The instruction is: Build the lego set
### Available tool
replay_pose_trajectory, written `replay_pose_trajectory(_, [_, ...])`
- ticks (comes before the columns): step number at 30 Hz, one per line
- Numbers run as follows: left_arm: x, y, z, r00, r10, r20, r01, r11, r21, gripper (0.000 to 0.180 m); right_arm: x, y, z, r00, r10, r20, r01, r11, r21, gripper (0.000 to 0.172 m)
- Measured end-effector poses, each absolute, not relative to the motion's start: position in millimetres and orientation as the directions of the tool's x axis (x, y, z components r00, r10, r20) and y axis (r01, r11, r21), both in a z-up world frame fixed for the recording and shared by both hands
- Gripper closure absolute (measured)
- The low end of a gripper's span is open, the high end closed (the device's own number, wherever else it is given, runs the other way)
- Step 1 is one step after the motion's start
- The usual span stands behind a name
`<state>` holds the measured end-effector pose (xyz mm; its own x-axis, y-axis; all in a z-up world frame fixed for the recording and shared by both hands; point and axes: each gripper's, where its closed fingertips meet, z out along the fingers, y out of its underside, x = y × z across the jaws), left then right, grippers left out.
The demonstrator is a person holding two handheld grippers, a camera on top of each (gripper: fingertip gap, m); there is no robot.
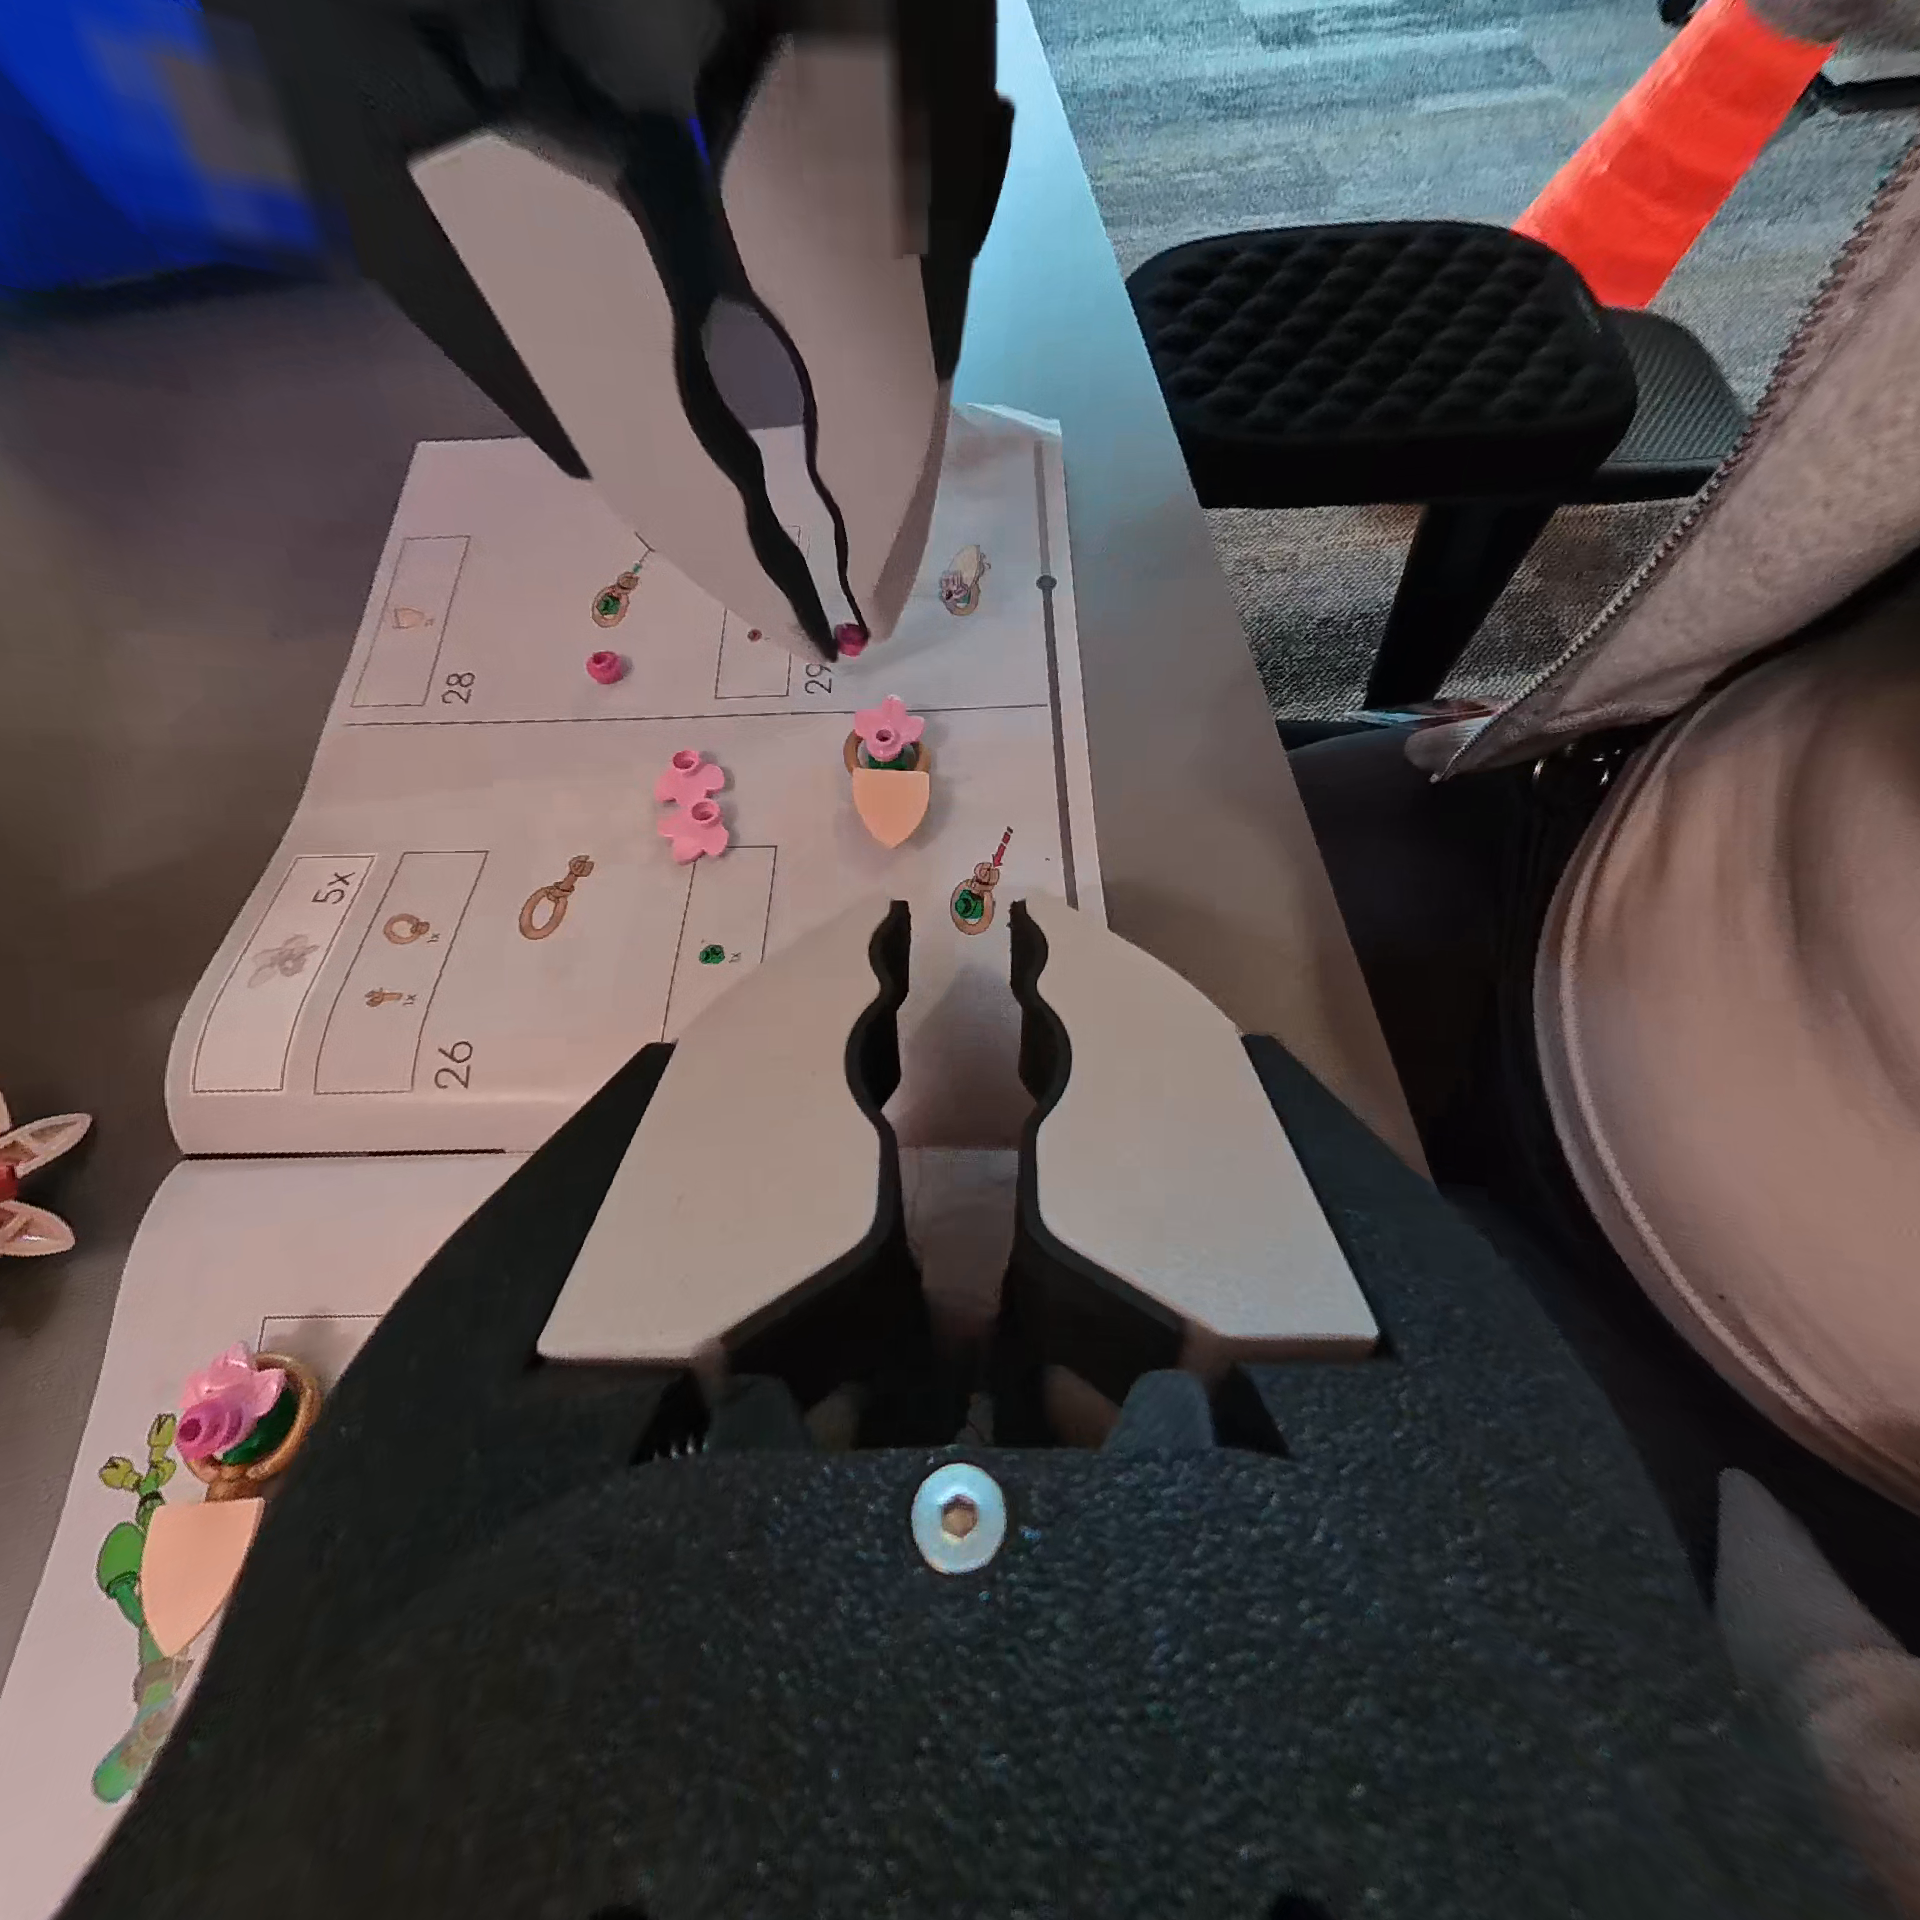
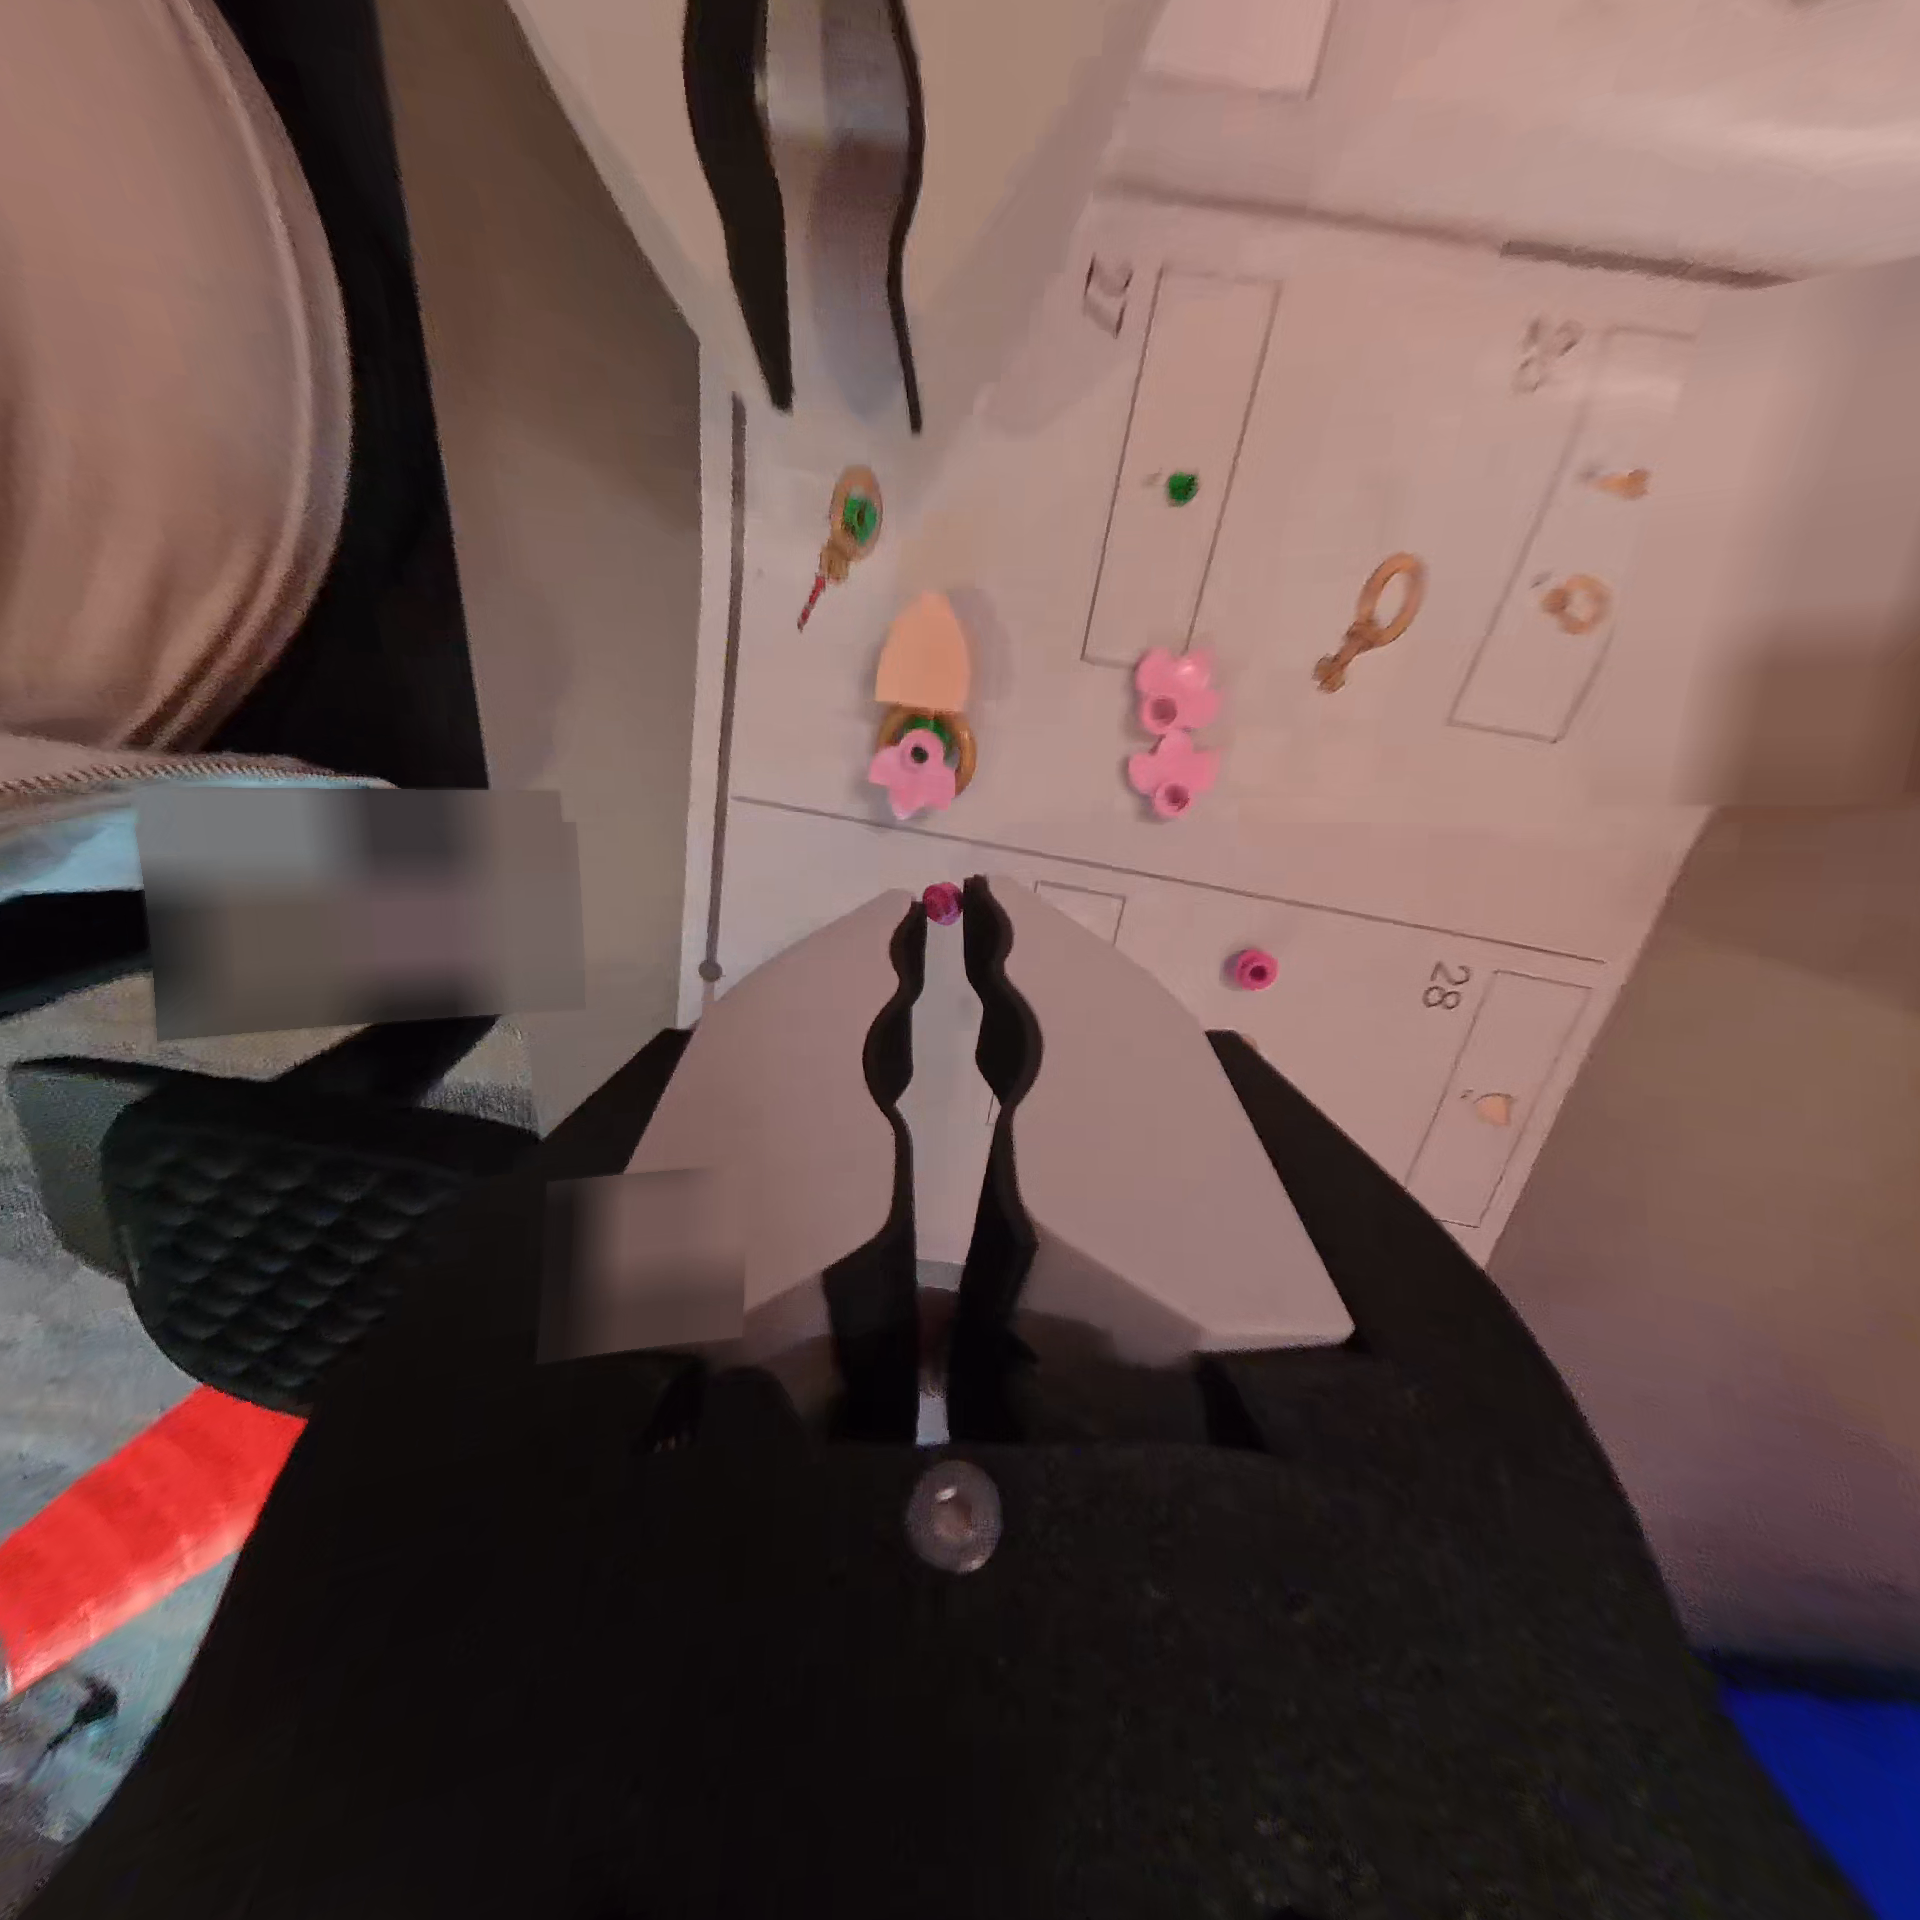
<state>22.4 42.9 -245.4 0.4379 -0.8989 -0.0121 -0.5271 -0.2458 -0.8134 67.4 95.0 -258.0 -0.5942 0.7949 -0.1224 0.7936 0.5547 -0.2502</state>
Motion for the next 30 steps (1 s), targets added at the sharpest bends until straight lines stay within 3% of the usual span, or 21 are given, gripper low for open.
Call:
replay_pose_trajectory(3, [23.4,42.8,-244.6,0.437,-0.899,-0.02,-0.527,-0.238,-0.816,0.162,71.9,100.1,-268.6,-0.606,0.789,-0.1,0.788,0.579,-0.209,0.166])
replay_pose_trajectory(19, [22.6,42.9,-244.1,0.439,-0.898,-0.008,-0.516,-0.245,-0.821,0.164,58.2,116.8,-266.5,-0.656,0.752,0.061,0.719,0.647,-0.252,0.16])
replay_pose_trajectory(30, [22.5,43.0,-244.5,0.441,-0.898,-0.005,-0.516,-0.249,-0.82,0.165,60.4,111.1,-262.5,-0.646,0.764,0.005,0.738,0.626,-0.252,0.163])
